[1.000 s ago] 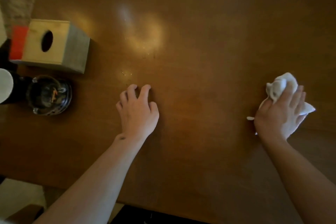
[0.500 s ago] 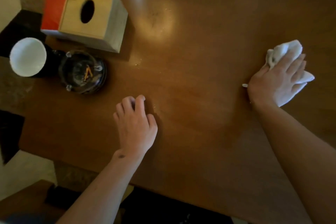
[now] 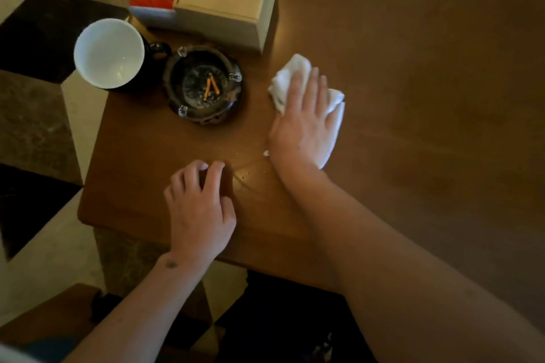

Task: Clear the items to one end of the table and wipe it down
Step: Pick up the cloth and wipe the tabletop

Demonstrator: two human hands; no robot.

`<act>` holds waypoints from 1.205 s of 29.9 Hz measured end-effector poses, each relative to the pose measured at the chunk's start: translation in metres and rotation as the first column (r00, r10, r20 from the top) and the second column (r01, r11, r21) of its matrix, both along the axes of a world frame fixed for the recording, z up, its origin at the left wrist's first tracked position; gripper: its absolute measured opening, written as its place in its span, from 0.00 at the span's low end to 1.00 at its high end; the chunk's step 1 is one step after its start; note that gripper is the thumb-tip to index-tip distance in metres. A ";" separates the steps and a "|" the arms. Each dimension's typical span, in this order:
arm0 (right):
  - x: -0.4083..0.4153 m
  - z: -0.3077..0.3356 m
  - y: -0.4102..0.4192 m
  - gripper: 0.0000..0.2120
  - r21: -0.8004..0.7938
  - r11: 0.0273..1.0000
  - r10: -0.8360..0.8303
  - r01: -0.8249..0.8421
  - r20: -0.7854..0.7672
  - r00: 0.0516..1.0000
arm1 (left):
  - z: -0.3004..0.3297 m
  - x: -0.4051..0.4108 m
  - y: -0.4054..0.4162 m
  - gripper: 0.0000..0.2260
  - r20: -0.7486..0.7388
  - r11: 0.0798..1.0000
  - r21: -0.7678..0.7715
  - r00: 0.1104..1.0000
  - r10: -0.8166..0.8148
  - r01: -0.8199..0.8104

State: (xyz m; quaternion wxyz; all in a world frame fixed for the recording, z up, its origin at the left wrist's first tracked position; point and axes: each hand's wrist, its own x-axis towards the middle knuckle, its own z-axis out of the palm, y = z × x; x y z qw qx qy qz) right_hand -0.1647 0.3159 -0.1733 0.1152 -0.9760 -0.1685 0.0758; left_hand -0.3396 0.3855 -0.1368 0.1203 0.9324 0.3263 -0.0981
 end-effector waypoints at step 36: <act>0.001 -0.003 -0.247 0.29 0.082 0.729 -0.684 0.679 0.054 0.728 | -0.006 0.010 -0.060 0.20 0.027 0.994 0.041 0.995 0.100 -0.101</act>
